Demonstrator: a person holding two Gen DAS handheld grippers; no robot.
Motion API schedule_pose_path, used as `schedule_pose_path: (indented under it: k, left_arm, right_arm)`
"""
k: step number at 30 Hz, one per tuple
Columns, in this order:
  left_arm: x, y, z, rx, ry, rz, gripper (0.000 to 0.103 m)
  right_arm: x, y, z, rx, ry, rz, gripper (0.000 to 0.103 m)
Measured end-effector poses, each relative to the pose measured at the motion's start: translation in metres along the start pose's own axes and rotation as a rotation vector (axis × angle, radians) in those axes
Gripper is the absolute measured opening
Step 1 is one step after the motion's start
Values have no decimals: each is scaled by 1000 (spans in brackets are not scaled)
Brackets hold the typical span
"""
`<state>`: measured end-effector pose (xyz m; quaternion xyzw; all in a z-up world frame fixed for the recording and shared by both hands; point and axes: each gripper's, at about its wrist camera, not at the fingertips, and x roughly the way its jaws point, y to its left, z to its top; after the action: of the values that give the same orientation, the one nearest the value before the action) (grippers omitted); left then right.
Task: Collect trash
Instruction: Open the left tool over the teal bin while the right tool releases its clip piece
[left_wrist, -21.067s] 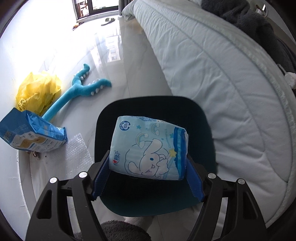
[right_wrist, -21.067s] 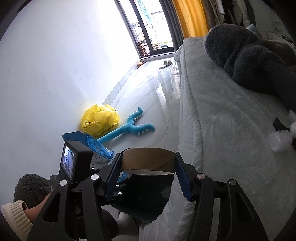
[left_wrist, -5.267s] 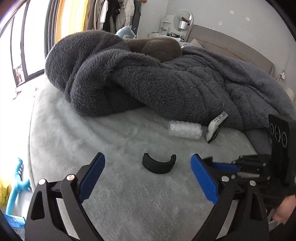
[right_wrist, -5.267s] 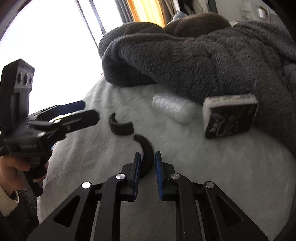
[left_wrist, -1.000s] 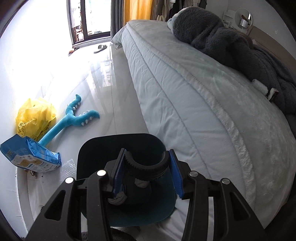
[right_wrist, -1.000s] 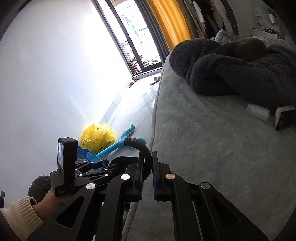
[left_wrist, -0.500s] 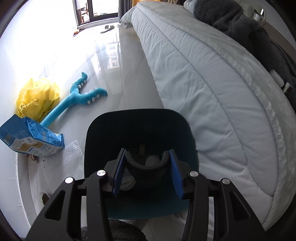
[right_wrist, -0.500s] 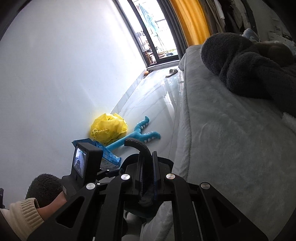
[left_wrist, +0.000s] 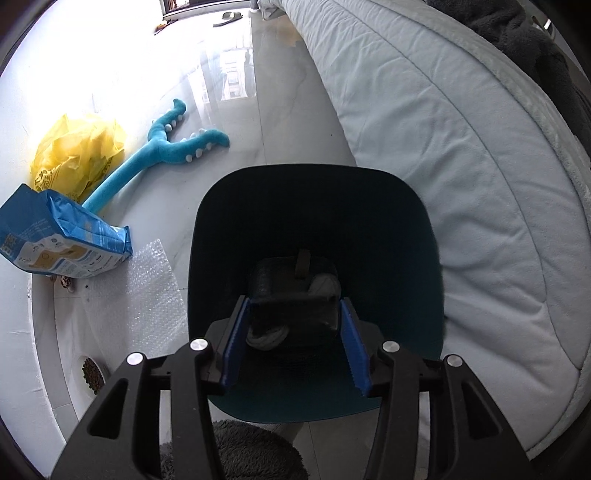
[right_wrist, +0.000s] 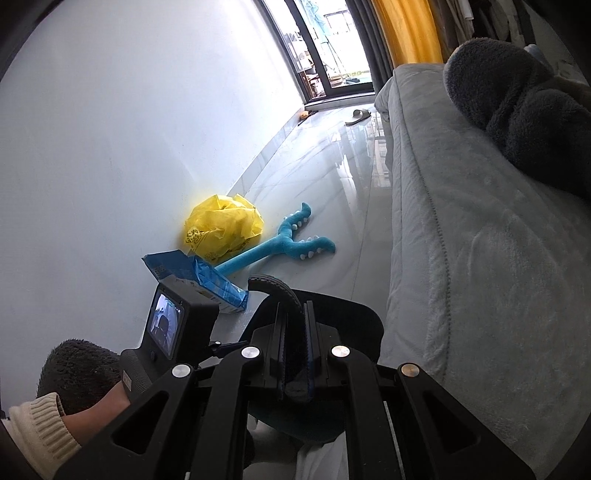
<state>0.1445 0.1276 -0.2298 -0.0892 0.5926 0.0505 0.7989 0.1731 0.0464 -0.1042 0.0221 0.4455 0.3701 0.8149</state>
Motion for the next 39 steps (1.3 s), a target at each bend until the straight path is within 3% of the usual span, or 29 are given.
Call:
schedule_pose_path:
  k: [2, 4, 7, 29, 39]
  left_arm:
    - [1, 3, -1, -2, 8, 1, 56]
    - [0, 7, -2, -5, 7, 0, 68]
    - [-6, 13, -3, -13, -15, -13, 78]
    - [-68, 50, -3, -46, -236, -33, 84]
    - [-106, 50, 1, -37, -399, -45, 85]
  right_arm:
    - [9, 4, 1, -5, 18, 0, 9]
    - [19, 7, 1, -12, 35, -2, 9]
    - [30, 9, 2, -17, 57, -6, 9]
    - [115, 14, -15, -23, 269, -78, 9]
    - [139, 19, -29, -50, 357, -104, 9]
